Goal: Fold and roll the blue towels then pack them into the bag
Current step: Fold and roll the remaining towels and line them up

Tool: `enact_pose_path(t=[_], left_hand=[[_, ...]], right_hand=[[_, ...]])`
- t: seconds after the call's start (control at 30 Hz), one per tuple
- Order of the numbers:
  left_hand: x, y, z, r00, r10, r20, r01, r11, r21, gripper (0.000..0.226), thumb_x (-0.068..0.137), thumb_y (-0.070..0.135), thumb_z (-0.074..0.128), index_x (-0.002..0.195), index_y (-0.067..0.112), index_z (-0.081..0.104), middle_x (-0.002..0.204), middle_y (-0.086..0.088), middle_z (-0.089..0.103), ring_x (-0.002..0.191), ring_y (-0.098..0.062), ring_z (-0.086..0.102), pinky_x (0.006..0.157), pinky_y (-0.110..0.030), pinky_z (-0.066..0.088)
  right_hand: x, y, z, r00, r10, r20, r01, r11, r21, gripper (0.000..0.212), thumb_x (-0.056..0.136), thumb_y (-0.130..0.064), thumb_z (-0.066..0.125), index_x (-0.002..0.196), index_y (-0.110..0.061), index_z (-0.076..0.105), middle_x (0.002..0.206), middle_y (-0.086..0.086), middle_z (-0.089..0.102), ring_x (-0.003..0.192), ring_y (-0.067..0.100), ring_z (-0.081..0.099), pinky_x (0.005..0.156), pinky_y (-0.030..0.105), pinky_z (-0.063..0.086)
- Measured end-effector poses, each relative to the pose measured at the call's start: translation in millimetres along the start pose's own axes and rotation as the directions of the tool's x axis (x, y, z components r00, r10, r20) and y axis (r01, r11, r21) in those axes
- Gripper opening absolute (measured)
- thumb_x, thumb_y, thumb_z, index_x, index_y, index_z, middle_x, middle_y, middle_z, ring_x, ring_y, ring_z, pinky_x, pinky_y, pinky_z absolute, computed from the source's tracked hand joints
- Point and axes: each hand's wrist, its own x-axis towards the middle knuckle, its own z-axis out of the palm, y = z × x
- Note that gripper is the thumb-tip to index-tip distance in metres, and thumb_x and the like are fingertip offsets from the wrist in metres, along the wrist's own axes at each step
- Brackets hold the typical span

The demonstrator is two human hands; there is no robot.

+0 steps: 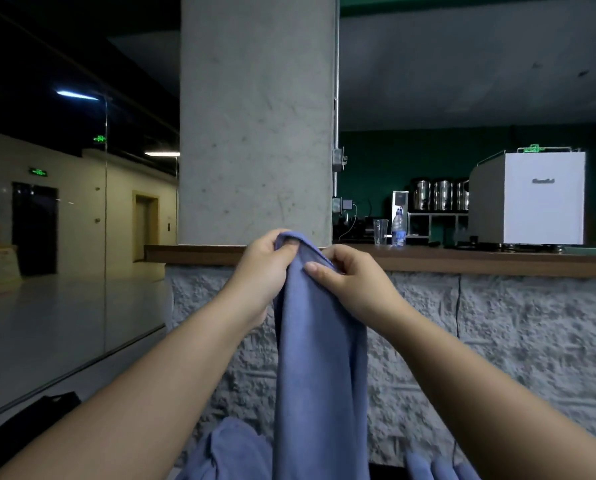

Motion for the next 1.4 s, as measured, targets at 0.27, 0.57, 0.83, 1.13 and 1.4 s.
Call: enact_pose_path(t=[0.27, 0.57, 0.83, 1.13, 1.4], left_hand=[[30, 50, -22, 0.952, 0.047, -0.303, -0.121, 0.966, -0.229, 0.018, 0.1, 0.021, 0.043, 0.087, 0.017, 0.055, 0.089, -0.005, 0.065, 0.083, -0.018, 0.063, 0.077, -0.03, 0.051], [24, 49, -70, 0.96, -0.094, -0.265, 0.065, 0.991, -0.116, 0.022, 0.097, 0.027, 0.05, 0.078, 0.019, 0.056, 0.079, 0.0, 0.064, 0.067, -0.013, 0.061, 0.06, -0.024, 0.049], [7, 28, -38, 0.994, -0.022, -0.105, 0.036, 0.991, 0.128, 0.022, 0.096, 0.028, 0.051, 0.082, 0.013, 0.059, 0.082, -0.01, 0.062, 0.078, -0.019, 0.056, 0.073, -0.028, 0.044], [-12, 16, 0, 0.915, 0.13, 0.383, -0.352, 0.723, 0.594, 0.037, 0.093, 0.031, 0.054, 0.13, 0.027, 0.052, 0.123, 0.006, 0.061, 0.115, -0.009, 0.054, 0.094, -0.021, 0.038], [-7, 24, -13, 0.935, 0.175, 0.307, -0.35, 0.591, 0.727, 0.014, 0.092, 0.033, 0.054, 0.082, 0.023, 0.057, 0.08, 0.001, 0.063, 0.08, -0.02, 0.057, 0.072, -0.031, 0.042]], right_hand=[[19, 14, -47, 0.981, 0.139, -0.137, -0.168, 0.959, -0.228, 0.032, 0.086, -0.032, 0.065, 0.066, -0.014, 0.047, 0.062, -0.002, 0.051, 0.059, 0.014, 0.046, 0.052, 0.027, 0.033], [-18, 62, -77, 0.825, 0.556, -0.103, -0.559, 0.829, -0.003, 0.032, 0.081, -0.031, 0.072, 0.084, 0.001, 0.072, 0.081, 0.014, 0.073, 0.077, 0.028, 0.069, 0.074, 0.038, 0.055], [-6, 37, -44, 0.829, 0.558, -0.04, -0.536, 0.812, 0.233, 0.029, 0.09, -0.025, 0.06, 0.092, 0.002, 0.069, 0.09, 0.019, 0.071, 0.08, 0.025, 0.063, 0.081, 0.043, 0.053], [-9, -17, -21, 0.967, 0.212, 0.142, -0.254, 0.863, 0.437, 0.018, 0.091, 0.001, 0.052, 0.096, 0.003, 0.069, 0.099, 0.023, 0.07, 0.086, 0.024, 0.065, 0.086, 0.039, 0.051], [-15, -7, -16, 0.999, 0.021, -0.034, -0.027, 0.985, -0.171, 0.009, 0.08, -0.012, 0.066, 0.08, -0.012, 0.057, 0.069, -0.006, 0.058, 0.059, 0.006, 0.046, 0.052, 0.015, 0.035]])
